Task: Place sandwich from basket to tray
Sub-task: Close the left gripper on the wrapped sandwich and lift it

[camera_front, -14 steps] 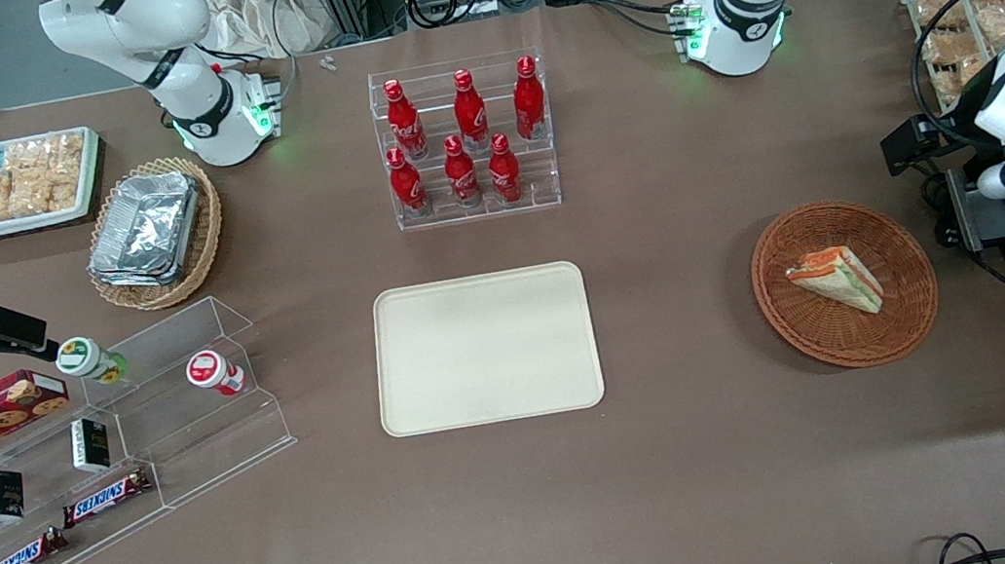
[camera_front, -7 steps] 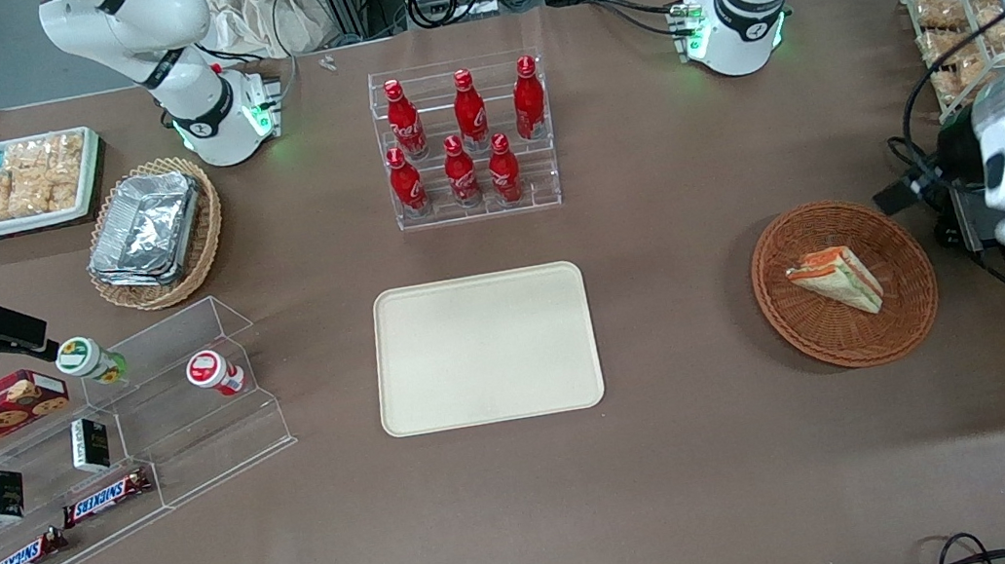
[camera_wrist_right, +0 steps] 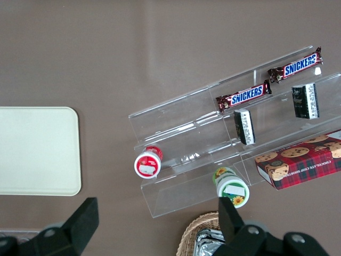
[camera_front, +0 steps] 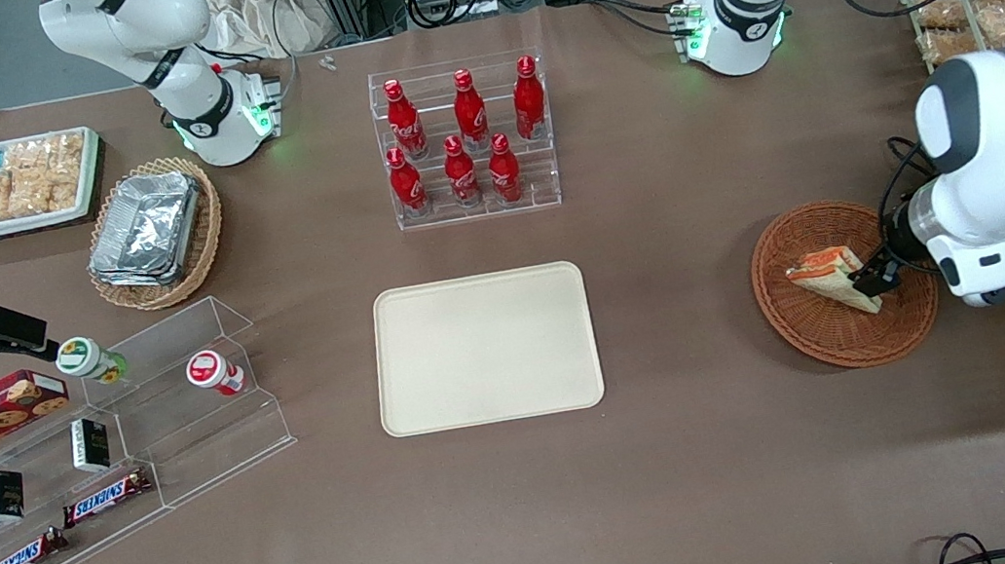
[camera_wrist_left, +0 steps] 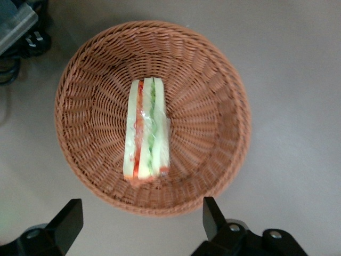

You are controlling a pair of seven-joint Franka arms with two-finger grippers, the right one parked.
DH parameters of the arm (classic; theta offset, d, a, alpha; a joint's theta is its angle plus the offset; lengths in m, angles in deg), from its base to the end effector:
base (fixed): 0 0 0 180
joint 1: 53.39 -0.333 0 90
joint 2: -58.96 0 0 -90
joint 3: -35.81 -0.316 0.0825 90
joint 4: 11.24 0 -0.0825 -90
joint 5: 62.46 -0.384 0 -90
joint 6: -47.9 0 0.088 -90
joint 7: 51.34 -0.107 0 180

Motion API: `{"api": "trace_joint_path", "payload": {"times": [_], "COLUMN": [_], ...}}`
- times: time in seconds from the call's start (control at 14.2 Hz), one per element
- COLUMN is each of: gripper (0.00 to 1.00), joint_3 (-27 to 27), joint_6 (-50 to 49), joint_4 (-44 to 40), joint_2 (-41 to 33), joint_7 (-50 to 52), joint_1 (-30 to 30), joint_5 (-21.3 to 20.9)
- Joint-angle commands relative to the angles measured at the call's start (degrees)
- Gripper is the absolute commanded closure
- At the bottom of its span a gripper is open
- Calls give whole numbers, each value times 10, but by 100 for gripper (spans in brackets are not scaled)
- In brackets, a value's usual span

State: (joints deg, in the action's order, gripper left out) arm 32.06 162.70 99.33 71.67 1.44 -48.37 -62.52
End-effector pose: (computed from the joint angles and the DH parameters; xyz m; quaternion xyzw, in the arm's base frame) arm 0.5874 -0.0143 0.3628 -0.8984 -0.4329 0.0622 0.0403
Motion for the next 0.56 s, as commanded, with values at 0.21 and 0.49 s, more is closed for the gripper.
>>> {"api": "trace_joint_path", "payload": {"times": [0.21,0.49], "gripper": [0,0], "joint_3": [1,1], "joint_6": [139,199], "joint_4": [118,143], "joint_2": [0,35], "joint_7": [30,30], "joint_1": [-14,-14], "joint_5": [-5,-4]}}
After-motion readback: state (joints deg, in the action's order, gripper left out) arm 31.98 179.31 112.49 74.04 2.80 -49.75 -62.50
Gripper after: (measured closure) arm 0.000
